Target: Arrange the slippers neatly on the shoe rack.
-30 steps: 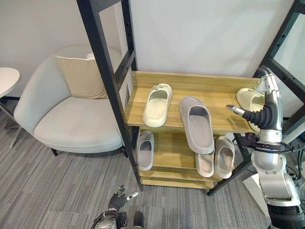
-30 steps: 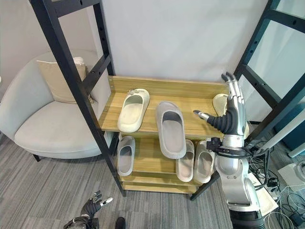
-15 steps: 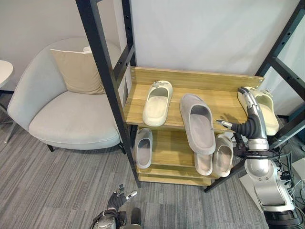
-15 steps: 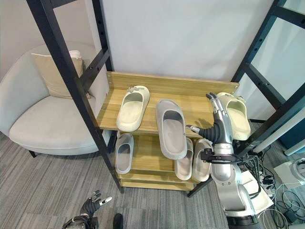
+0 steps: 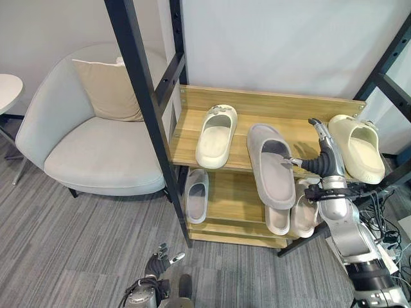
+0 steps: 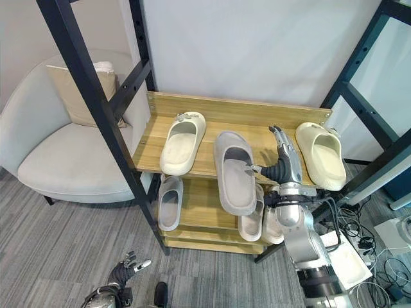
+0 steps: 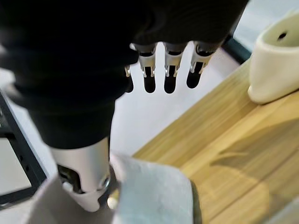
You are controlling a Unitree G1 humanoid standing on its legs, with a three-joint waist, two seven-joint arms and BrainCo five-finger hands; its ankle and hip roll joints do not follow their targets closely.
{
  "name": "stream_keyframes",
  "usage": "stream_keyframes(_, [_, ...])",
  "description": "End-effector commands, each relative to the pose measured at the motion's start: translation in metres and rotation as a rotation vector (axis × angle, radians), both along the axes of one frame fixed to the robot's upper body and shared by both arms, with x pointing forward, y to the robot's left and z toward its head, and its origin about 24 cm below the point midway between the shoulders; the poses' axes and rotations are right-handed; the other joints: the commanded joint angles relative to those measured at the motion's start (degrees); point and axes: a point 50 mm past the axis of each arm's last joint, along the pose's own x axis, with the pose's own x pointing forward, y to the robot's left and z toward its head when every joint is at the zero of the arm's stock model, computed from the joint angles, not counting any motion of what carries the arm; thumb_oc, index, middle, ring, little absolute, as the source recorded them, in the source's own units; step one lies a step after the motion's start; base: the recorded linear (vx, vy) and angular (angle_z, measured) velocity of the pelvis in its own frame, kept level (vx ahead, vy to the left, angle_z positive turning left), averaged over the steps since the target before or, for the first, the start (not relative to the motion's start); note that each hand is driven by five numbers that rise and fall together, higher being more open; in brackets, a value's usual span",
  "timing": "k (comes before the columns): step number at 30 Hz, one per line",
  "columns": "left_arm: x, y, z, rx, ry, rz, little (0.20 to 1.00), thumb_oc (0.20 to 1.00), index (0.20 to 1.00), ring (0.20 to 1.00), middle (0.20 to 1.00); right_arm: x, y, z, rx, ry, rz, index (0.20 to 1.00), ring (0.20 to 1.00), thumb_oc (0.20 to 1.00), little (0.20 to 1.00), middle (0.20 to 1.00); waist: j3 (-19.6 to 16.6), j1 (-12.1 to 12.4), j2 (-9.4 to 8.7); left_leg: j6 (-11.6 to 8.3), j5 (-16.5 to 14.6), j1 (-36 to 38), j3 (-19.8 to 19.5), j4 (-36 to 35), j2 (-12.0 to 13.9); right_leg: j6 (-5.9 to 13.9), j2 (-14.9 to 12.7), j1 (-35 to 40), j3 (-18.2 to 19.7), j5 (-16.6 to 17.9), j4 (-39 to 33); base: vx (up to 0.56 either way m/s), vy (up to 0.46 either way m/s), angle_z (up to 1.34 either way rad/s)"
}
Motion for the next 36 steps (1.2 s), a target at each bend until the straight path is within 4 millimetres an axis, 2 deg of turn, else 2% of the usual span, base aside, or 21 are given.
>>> stream_keyframes(1, [0.030, 0.007, 0.017, 0.062, -0.113, -0.059, 1.000, 1.000, 1.000, 1.000, 1.000, 0.008, -0.005, 0.039, -0.004, -0.163, -0.020, 1.000, 1.000, 1.000, 1.000, 1.000, 0.6, 2.3, -0.08, -1.68, -6.3, 6.6, -0.4, 0.0, 2.1, 0.70, -0.6, -2.2, 0.8, 0.5, 0.1, 0.01, 0.001, 0.17])
stream_keyframes(4, [0.029, 0.009, 0.016, 0.064, -0.108, -0.057, 1.000, 1.000, 1.000, 1.000, 1.000, 0.017, -0.010, 0.036, -0.001, -0.134, -0.054, 1.000, 1.000, 1.000, 1.000, 1.000, 0.6, 2.8, -0.20, -1.68, -6.4, 6.5, -0.7, 0.0, 2.1, 0.59, -0.5, -2.2, 0.7, 0.5, 0.1, 0.00, 0.000, 0.05])
stream_keyframes(5, [0.029, 0.008, 0.016, 0.063, -0.106, -0.058, 1.000, 1.000, 1.000, 1.000, 1.000, 0.020, -0.012, 0.033, 0.006, -0.119, -0.073, 0.583, 0.583, 0.583, 0.583, 0.583, 0.5, 3.0, -0.21, -1.71, -6.4, 6.5, -0.8, 0.0, 2.1, 0.57, -0.4, -2.1, 0.5, 0.5, 0.1, 0.00, 0.000, 0.00])
stream_keyframes(6, [0.028, 0.009, 0.015, 0.064, -0.102, -0.060, 1.000, 1.000, 1.000, 1.000, 1.000, 0.022, -0.015, 0.030, 0.007, -0.103, -0.087, 0.495, 0.495, 0.495, 0.495, 0.495, 0.5, 3.1, -0.25, -1.71, -6.4, 6.5, -0.9, 0.0, 2.1, 0.55, -0.4, -2.1, 0.4, 0.4, 0.1, 0.00, 0.000, 0.00])
stream_keyframes(7, [0.028, 0.009, 0.015, 0.064, -0.100, -0.058, 1.000, 1.000, 1.000, 1.000, 1.000, 0.023, -0.017, 0.029, 0.010, -0.099, -0.098, 0.200, 0.200, 0.200, 0.200, 0.200, 0.4, 3.2, -0.24, -1.69, -6.5, 6.6, -0.9, 0.0, 2.0, 0.56, -0.4, -2.0, 0.4, 0.4, 0.1, 0.00, 0.000, 0.00])
stream_keyframes(22, [0.025, 0.009, 0.013, 0.062, -0.082, -0.063, 1.000, 1.000, 1.000, 1.000, 1.000, 0.027, -0.038, 0.012, 0.080, -0.022, -0.207, 0.200, 0.200, 0.200, 0.200, 0.200, -0.2, 3.4, 0.26, -1.74, -6.4, 6.7, -1.2, 0.0, 1.9, 0.60, -0.6, -1.5, -0.2, 0.5, 0.1, 0.00, 0.000, 0.00])
stream_keyframes(26, [0.026, 0.009, 0.013, 0.060, -0.086, -0.062, 1.000, 1.000, 1.000, 1.000, 1.000, 0.025, -0.039, 0.017, 0.108, -0.057, -0.209, 0.200, 0.200, 0.200, 0.200, 0.200, -0.2, 3.2, 0.50, -1.76, -6.4, 6.8, -1.2, 0.0, 1.8, 0.58, -0.7, -1.5, -0.3, 0.7, 0.1, 0.00, 0.000, 0.00])
stream_keyframes(28, [0.026, 0.009, 0.013, 0.063, -0.085, -0.062, 1.000, 1.000, 1.000, 1.000, 1.000, 0.022, -0.036, 0.027, 0.117, -0.112, -0.190, 0.200, 0.200, 0.200, 0.200, 0.200, -0.3, 3.1, 0.64, -1.78, -6.4, 6.8, -1.2, 0.0, 1.8, 0.59, -0.6, -1.5, -0.3, 0.7, 0.1, 0.00, 0.000, 0.00])
stream_keyframes(33, [0.029, 0.009, 0.014, 0.077, -0.090, -0.046, 1.000, 1.000, 1.000, 1.000, 1.000, -0.005, -0.010, 0.083, 0.177, -0.441, -0.044, 0.200, 0.200, 0.200, 0.200, 0.200, -0.7, 2.3, 1.03, -1.85, -6.4, 7.1, -1.1, 0.0, 1.8, 0.55, -0.6, -1.3, 0.0, 0.5, 0.1, 0.00, 0.000, 0.00])
stream_keyframes(34, [0.029, 0.009, 0.014, 0.078, -0.091, -0.044, 1.000, 1.000, 1.000, 1.000, 1.000, -0.008, -0.005, 0.085, 0.189, -0.460, -0.013, 0.200, 0.200, 0.200, 0.200, 0.200, -0.7, 2.2, 1.07, -1.89, -6.4, 7.2, -1.1, 0.0, 1.8, 0.50, -0.6, -1.3, 0.0, 0.5, 0.1, -0.01, -0.014, -0.04])
stream_keyframes(35, [0.030, 0.008, 0.014, 0.076, -0.096, -0.036, 1.000, 1.000, 1.000, 1.000, 1.000, -0.024, 0.008, 0.104, 0.221, -0.583, 0.075, 0.200, 0.200, 0.200, 0.200, 0.200, -0.8, 1.8, 1.20, -1.95, -6.3, 7.2, -1.0, 0.0, 1.9, 0.45, -0.6, -1.4, 0.1, 0.5, 0.1, -0.02, -0.017, -0.04])
stream_keyframes(36, [0.030, 0.008, 0.014, 0.079, -0.096, -0.035, 1.000, 1.000, 1.000, 1.000, 1.000, -0.031, 0.015, 0.110, 0.250, -0.621, 0.130, 0.200, 0.200, 0.200, 0.200, 0.200, -0.9, 1.6, 1.20, -2.01, -6.2, 7.2, -1.0, 0.0, 2.0, 0.42, -0.6, -1.4, 0.1, 0.5, 0.1, -0.04, -0.027, -0.02])
